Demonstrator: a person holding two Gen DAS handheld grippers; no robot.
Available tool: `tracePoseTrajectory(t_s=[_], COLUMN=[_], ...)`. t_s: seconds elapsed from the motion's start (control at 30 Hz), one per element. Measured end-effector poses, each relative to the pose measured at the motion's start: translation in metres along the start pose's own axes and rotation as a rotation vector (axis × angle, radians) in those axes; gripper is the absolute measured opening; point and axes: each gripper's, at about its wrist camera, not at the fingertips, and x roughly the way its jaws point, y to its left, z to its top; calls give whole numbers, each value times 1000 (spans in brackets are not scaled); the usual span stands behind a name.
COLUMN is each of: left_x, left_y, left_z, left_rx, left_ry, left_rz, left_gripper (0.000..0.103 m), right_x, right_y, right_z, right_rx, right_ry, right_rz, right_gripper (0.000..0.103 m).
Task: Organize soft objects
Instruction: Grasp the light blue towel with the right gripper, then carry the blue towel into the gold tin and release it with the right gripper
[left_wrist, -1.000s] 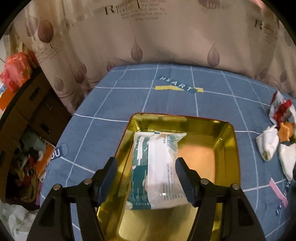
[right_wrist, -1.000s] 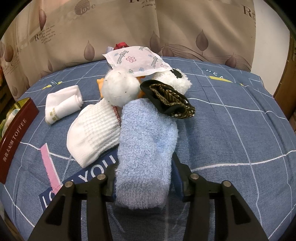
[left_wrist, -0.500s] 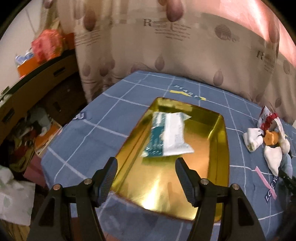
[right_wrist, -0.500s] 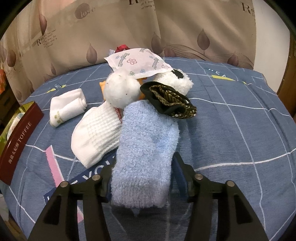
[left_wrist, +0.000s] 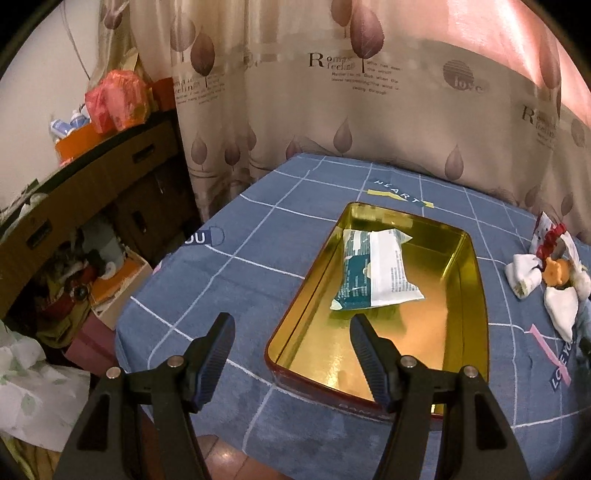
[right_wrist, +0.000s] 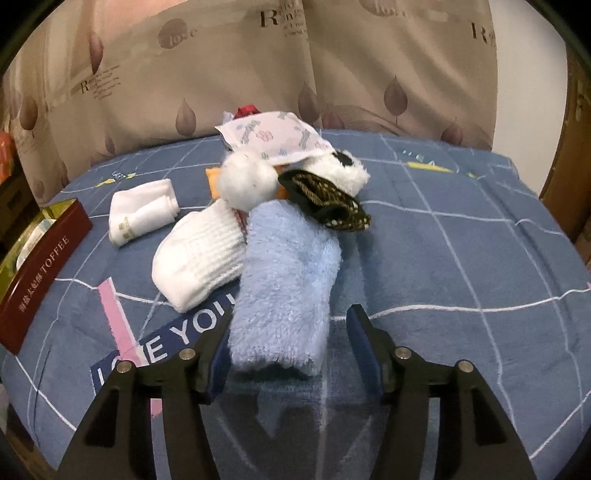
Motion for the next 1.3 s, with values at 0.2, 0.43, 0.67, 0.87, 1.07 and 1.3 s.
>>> tracePoseTrajectory(t_s=[0.2,0.43,0.67,0.87,1.07,1.3], left_x=[3,7,8,7,7,7], left_y=[0,0,1,2,2,6], left_z=[1,0,-1,-1,-1,0], left_rx=[-3,-3,-10,-22,-21,-39], left_ry=[10,34,38,36,44,40], left_rz=[-7,-18,-21,-25,-27,-19], left_gripper=[66,66,66,66,66,66], right_x=[3,-8,-27,-45,-60,-63], right_y=[0,13,24,27,34,61], right_z=[7,8,13,18,25,43], right_rx=[-14,-52,-55,-37,-43,-77], right_ry=[25,19,-1,-24,-51,-56], right_rz=[-27,-10,37,84,115,186], right_gripper=[24,18,17,17,17,17])
